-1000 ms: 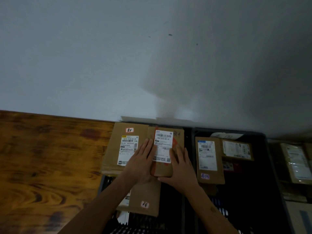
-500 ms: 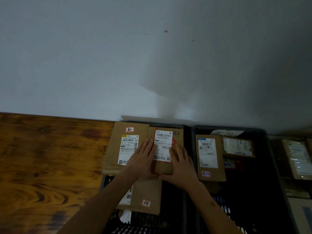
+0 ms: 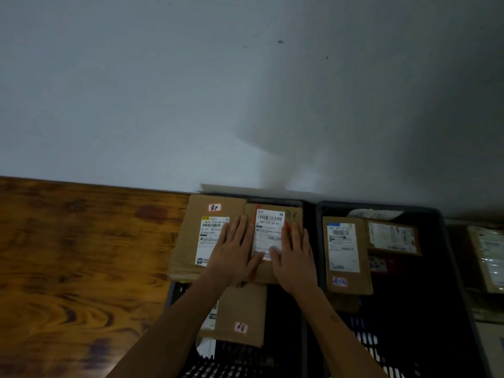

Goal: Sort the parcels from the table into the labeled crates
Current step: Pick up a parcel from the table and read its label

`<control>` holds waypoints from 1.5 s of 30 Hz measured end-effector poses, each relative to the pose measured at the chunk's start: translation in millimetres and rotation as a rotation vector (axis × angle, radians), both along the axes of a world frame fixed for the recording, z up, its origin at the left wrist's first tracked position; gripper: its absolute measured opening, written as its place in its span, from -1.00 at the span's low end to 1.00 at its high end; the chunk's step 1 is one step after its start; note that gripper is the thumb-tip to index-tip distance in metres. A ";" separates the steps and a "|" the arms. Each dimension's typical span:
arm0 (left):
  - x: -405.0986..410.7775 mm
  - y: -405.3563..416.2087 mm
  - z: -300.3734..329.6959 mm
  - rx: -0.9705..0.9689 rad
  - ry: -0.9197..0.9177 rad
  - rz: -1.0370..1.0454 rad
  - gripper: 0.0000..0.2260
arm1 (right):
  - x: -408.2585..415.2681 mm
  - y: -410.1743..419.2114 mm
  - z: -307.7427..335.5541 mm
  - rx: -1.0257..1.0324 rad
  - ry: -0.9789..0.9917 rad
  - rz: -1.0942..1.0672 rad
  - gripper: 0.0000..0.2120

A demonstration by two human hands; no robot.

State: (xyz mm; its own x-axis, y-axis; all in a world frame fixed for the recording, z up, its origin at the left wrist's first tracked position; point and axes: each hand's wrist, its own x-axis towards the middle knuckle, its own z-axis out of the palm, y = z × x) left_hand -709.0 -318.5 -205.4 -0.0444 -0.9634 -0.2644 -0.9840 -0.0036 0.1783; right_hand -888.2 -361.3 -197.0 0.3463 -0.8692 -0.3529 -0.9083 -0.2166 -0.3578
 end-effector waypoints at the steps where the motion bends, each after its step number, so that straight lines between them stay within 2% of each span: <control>1: 0.4 0.5 -0.6 -0.006 0.002 0.007 -0.26 | 0.5 -0.7 -0.8 0.000 0.010 0.001 -0.22; 4: 2.2 -1.6 -2.9 -0.009 -0.005 0.017 -0.27 | 3.3 -5.4 -0.1 0.019 0.040 0.015 -0.30; 8: 5.1 2.6 -3.3 0.000 0.011 0.017 -0.31 | 4.6 -4.9 4.2 -0.002 0.108 0.054 -0.27; 12: 9.3 17.9 -2.0 0.007 0.022 0.003 -0.36 | 4.5 -1.6 10.1 -0.067 0.132 0.155 -0.39; 23: 6.8 27.9 5.9 0.081 -0.011 -0.010 -0.28 | 6.5 10.2 9.0 -0.042 0.109 0.135 -0.39; 29: 7.6 26.1 16.3 0.128 -0.030 -0.024 -0.23 | 8.5 0.2 27.3 0.059 0.157 0.177 -0.40; 31: 10.3 25.6 23.9 0.116 -0.020 0.010 -0.24 | 8.3 -3.7 37.7 0.075 0.136 0.171 -0.42; 35: 9.5 32.3 46.3 0.095 -0.004 0.072 -0.40 | 1.9 -0.5 63.7 0.060 0.097 0.144 -0.45; 45: -12.1 54.5 150.0 -0.038 -0.098 0.184 -0.38 | -16.3 18.0 149.0 -0.048 0.008 0.193 -0.49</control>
